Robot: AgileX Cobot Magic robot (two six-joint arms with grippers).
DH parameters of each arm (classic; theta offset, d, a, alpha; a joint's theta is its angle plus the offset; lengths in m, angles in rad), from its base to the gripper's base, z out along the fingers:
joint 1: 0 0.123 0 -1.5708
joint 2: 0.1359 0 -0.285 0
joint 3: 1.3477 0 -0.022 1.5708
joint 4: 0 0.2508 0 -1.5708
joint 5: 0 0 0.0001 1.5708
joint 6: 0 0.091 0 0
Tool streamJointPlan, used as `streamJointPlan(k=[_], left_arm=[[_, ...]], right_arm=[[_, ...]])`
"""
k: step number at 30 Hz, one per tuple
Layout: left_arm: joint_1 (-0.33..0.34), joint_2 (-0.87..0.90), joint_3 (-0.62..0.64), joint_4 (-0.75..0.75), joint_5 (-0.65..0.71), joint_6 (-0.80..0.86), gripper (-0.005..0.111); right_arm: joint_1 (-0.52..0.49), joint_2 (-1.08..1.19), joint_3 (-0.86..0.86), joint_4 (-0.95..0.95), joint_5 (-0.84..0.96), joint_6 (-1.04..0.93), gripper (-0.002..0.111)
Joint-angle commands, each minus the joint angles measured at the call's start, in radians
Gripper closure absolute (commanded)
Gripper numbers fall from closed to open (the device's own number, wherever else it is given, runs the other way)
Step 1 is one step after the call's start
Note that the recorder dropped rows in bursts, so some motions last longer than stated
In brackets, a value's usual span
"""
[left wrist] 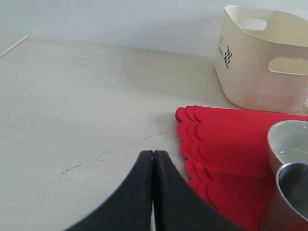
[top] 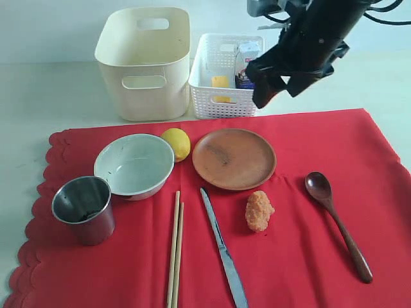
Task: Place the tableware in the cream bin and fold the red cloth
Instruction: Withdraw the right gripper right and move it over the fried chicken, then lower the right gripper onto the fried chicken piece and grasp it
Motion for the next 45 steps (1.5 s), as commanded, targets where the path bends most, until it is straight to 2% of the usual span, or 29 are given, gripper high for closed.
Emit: streamJointPlan(k=[1,11,17,30,45], left_arm=[[0.001,-0.005,0.002,0.003,-0.01,0.002,0.107],[0.001,-0.005,0.002,0.003,-0.01,0.002,0.107],[0.001,-0.005,0.002,0.003,-0.01,0.002,0.107],[0.001,-0.005,0.002,0.003,-0.01,0.002,0.107],[0.001,-0.005,0.002,0.003,-0.01,0.002,0.107]], right_arm=[[-0.002,-0.078,0.091,-0.037,0.057,0.027,0.043],[-0.002,-0.367,0.333,0.012,-0.006,0.027,0.043],[-0.002,-0.494,0.402,0.036,-0.034,0.027,0.043],[-0.002,-0.504,0.435,0.062,-0.115,0.002,0.043],[-0.002,-0.504,0.435,0.113,-0.113,-0.004,0.043]])
